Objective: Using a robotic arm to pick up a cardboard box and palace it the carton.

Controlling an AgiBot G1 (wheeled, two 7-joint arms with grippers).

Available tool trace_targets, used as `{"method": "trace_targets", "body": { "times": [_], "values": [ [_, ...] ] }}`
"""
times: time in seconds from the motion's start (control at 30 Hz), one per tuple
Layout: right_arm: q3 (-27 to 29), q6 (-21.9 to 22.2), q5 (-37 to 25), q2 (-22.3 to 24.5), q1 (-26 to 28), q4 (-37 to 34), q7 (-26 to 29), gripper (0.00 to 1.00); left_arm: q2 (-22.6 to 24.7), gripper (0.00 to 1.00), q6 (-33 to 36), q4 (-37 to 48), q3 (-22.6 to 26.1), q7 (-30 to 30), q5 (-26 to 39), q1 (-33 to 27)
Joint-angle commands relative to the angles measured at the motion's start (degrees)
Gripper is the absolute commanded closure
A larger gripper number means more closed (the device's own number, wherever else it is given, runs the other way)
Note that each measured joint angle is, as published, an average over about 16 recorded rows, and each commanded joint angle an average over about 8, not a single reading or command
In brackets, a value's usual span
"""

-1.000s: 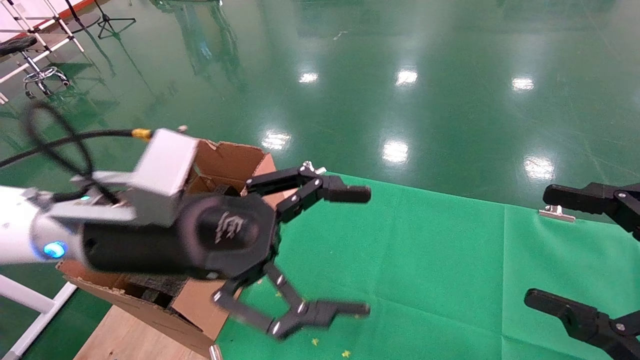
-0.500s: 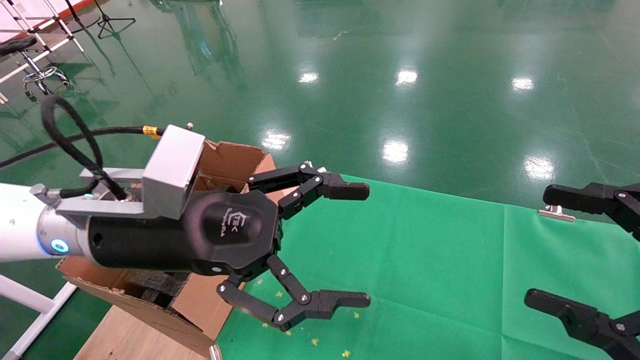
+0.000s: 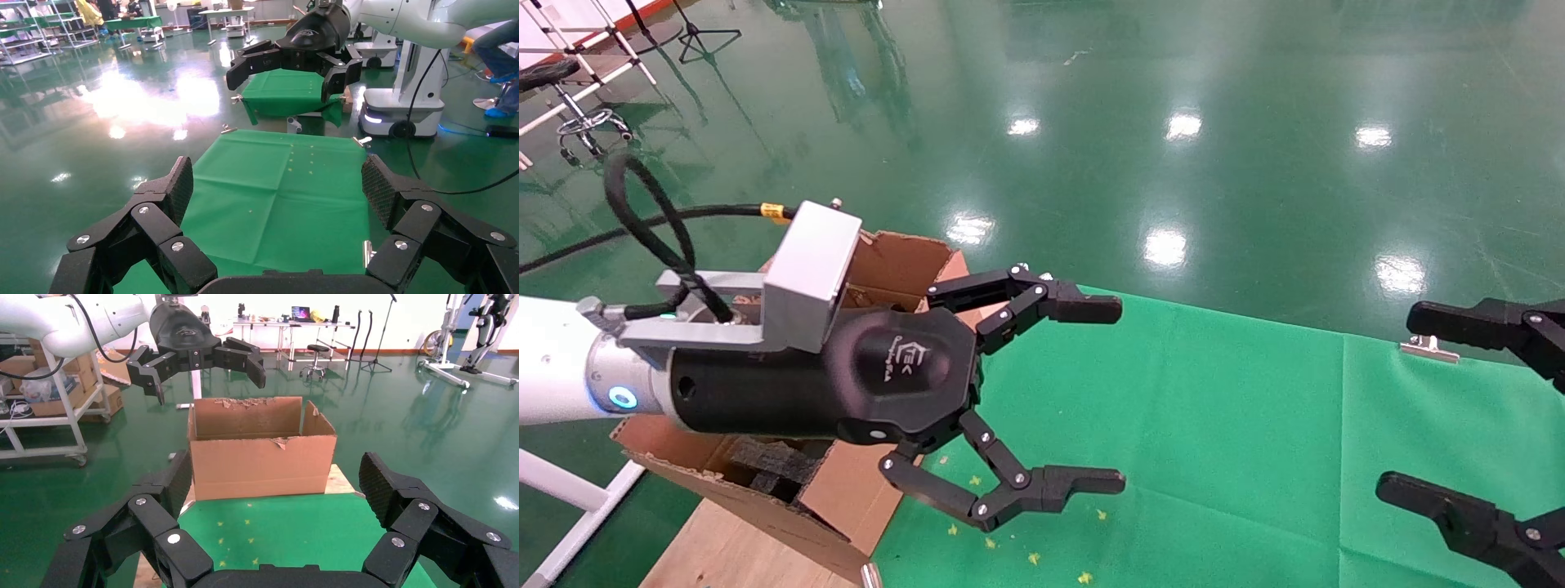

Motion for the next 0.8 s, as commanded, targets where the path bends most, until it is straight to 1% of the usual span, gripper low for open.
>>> {"method": "trace_targets", "body": {
  "times": [0.03, 0.8],
  "values": [
    [0.0, 0.0, 0.0, 0.0, 0.0, 0.0, 0.0, 0.0, 0.01, 0.0, -0.03, 0.05, 0.04, -0.02, 0.06, -0.05],
    [0.0, 0.0, 0.0, 0.0, 0.0, 0.0, 0.0, 0.0, 0.08, 0.0, -0.13, 0.23, 0.22, -0.09, 0.25, -0.24]
  ]
}}
